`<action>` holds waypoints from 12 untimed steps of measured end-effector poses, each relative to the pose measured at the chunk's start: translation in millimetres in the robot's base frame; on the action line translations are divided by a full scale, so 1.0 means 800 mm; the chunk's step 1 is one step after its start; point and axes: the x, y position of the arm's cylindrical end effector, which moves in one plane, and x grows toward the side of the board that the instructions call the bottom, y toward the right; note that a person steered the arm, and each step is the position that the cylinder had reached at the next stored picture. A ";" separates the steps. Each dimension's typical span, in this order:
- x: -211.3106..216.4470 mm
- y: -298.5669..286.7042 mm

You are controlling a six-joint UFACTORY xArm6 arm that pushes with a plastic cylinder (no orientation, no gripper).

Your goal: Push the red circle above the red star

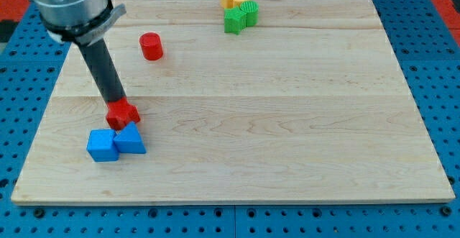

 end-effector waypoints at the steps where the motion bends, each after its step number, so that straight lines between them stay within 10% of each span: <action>1: 0.014 -0.004; 4: -0.142 -0.136; 6: -0.234 0.001; 8: -0.186 0.113; 12: -0.178 0.034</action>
